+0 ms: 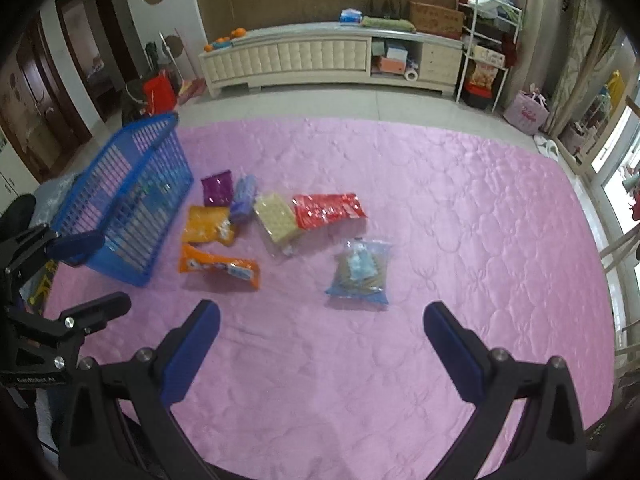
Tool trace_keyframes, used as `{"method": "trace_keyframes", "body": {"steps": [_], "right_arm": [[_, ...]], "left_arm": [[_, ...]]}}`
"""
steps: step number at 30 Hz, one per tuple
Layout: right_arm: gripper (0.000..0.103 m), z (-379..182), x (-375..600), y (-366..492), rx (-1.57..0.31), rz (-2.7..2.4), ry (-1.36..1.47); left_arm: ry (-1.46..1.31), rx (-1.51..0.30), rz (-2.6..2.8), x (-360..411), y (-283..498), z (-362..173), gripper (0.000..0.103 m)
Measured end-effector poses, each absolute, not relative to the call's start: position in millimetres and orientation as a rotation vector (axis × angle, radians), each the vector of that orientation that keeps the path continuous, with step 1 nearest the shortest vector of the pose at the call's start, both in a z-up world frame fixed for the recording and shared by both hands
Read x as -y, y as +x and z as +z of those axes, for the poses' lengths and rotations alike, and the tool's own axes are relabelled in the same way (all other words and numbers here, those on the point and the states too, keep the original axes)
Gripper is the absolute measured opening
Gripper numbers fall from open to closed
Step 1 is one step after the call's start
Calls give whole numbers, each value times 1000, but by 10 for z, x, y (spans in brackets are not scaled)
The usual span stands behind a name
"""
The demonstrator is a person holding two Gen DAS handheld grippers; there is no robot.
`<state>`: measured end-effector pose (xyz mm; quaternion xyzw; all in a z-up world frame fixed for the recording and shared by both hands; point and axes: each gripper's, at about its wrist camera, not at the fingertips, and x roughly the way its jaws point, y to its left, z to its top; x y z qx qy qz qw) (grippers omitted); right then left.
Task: Organize snacks
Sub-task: 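Move both tools away from the basket toward the remaining packets, then grasp the orange stick snack with the left tool, then grasp the clear blue-striped bag with the right tool while the left tool holds the orange stick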
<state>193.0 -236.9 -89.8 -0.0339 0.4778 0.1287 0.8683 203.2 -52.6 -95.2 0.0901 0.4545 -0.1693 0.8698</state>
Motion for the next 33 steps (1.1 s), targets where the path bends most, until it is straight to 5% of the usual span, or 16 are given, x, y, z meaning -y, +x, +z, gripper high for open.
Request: {"method": "trace_keyframes", "body": {"steps": [25, 27, 28, 30, 33], "right_arm": [[103, -1882, 2696, 2427, -1078, 263, -3], [103, -1897, 2717, 2415, -1080, 261, 3], [103, -1900, 2744, 2400, -1079, 261, 4], [103, -1905, 2805, 2372, -1077, 254, 6], [103, -1906, 2879, 2376, -1086, 250, 26]], "left_arm": [[401, -1089, -372, 800, 2963, -2176, 70], [377, -1089, -382, 803, 2968, -2200, 60], [341, -1109, -406, 793, 2977, -2195, 41], [269, -1137, -436, 774, 2995, -2167, 22], [263, -1151, -408, 803, 2978, -2163, 17]]}}
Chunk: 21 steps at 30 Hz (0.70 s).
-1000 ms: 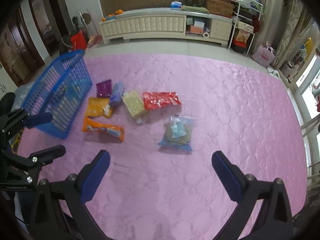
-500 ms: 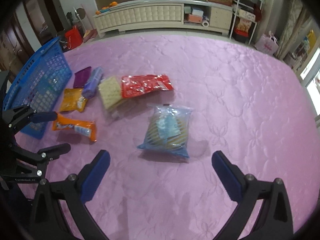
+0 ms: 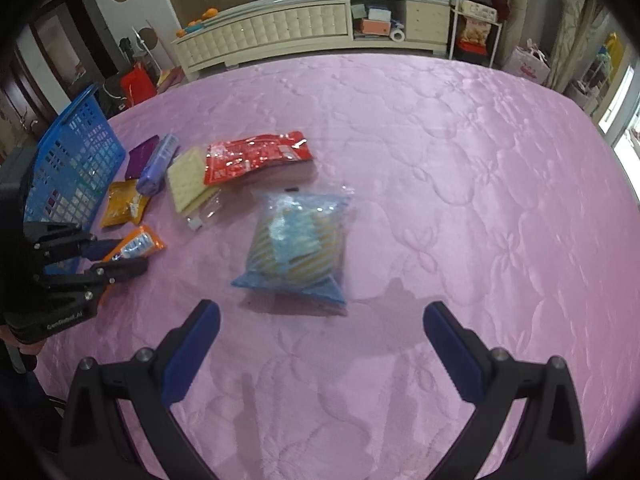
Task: Organize snacks
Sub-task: 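Grasp the clear blue-striped bag with the right tool while the left tool holds the orange stick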
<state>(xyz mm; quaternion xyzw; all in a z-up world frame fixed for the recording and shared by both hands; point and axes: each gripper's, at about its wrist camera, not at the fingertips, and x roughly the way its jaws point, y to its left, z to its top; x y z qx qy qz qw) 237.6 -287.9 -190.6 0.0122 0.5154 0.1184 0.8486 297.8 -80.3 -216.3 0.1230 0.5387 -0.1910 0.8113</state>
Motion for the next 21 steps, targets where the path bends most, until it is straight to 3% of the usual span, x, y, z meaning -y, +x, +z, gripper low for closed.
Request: {"method": "trace_keyframes", "body": {"steps": [21], "right_arm": [[103, -1754, 2673, 2571, -1064, 309, -11]], "left_arm": [[111, -1009, -254, 763, 2600, -1637, 15]]}}
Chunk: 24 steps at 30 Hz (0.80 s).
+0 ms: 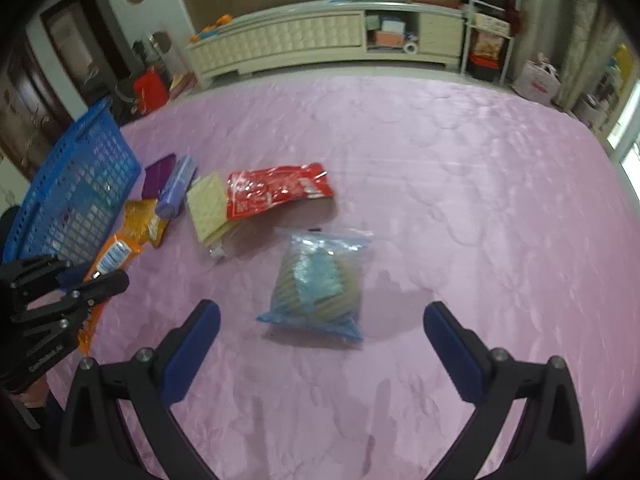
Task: Organize snacks
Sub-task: 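Grasp the clear blue-striped bag with the right tool while the left tool holds the orange stick, then carry the orange stick and the blue-striped bag over the blue basket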
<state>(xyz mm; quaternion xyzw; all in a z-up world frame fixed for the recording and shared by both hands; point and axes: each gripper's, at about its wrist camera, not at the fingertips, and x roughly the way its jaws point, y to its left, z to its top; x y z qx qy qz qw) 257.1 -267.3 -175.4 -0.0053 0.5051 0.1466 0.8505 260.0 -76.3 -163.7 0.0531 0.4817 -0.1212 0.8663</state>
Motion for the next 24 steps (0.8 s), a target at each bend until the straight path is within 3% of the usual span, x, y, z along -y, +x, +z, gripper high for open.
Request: {"method": "trace_keyframes", "body": {"steps": [4, 10, 13, 16, 24], "right_arm": [[101, -1874, 2593, 2690, -1086, 317, -26], [88, -2036, 2568, 2825, -1116, 276, -18], [78, -2104, 2516, 2849, -1123, 264, -42], [61, -2093, 2438, 2846, -1111, 252, -98], [58, -1963, 2349, 2690, -1092, 279, -75]], "left_arm": [[82, -1014, -245, 747, 2721, -1668, 15], [68, -1032, -246, 740, 2804, -1759, 15], [92, -1037, -256, 776, 2833, -1816, 15], [104, -1040, -259, 809, 2850, -1851, 15], [90, -1015, -263, 803, 2749, -1684, 15]]}}
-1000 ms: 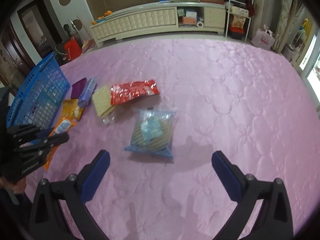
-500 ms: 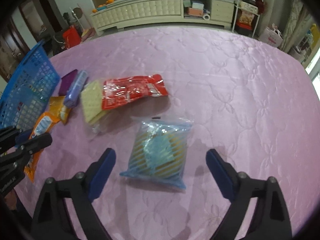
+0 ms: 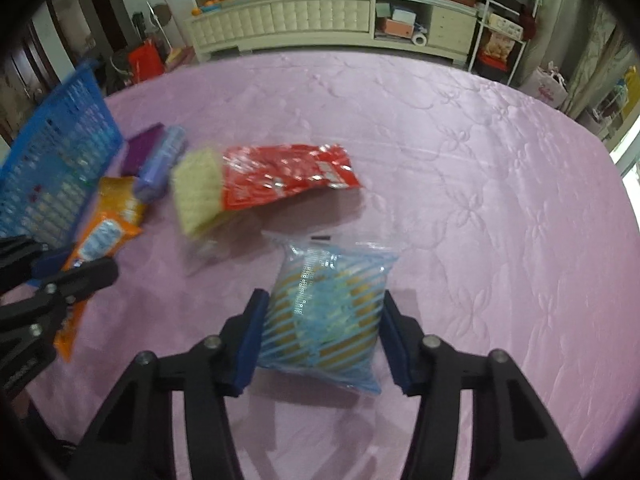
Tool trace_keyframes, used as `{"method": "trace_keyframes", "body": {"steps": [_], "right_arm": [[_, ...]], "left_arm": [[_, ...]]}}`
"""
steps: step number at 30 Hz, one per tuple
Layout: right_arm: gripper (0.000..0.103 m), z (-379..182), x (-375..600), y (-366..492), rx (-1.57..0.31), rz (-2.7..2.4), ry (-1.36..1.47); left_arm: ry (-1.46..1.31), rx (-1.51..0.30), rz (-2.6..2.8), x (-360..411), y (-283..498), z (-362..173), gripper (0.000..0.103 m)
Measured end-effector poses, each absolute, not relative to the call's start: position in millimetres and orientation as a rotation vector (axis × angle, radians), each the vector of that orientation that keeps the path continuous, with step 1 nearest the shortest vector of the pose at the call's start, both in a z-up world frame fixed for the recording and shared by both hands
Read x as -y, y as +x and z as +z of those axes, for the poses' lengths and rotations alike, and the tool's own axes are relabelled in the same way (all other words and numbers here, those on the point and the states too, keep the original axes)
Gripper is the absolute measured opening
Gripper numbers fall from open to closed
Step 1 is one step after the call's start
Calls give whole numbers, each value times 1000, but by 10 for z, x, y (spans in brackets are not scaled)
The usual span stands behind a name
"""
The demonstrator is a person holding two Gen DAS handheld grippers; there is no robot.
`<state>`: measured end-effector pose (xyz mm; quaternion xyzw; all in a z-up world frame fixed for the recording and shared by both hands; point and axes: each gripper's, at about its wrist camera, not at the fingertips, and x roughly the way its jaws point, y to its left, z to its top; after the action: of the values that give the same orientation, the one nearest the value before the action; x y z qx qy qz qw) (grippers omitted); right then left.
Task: Organize snacks
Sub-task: 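Carry the orange stick and the blue-striped bag over the blue basket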
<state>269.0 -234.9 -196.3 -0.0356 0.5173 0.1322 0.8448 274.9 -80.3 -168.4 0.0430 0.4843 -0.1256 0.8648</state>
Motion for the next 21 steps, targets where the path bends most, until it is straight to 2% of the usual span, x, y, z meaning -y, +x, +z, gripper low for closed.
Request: {"method": "trace_keyframes", "body": {"steps": [21], "right_arm": [[58, -836, 1699, 1785, -928, 399, -76]], "left_arm": [[53, -855, -218, 178, 1873, -728, 15]]}}
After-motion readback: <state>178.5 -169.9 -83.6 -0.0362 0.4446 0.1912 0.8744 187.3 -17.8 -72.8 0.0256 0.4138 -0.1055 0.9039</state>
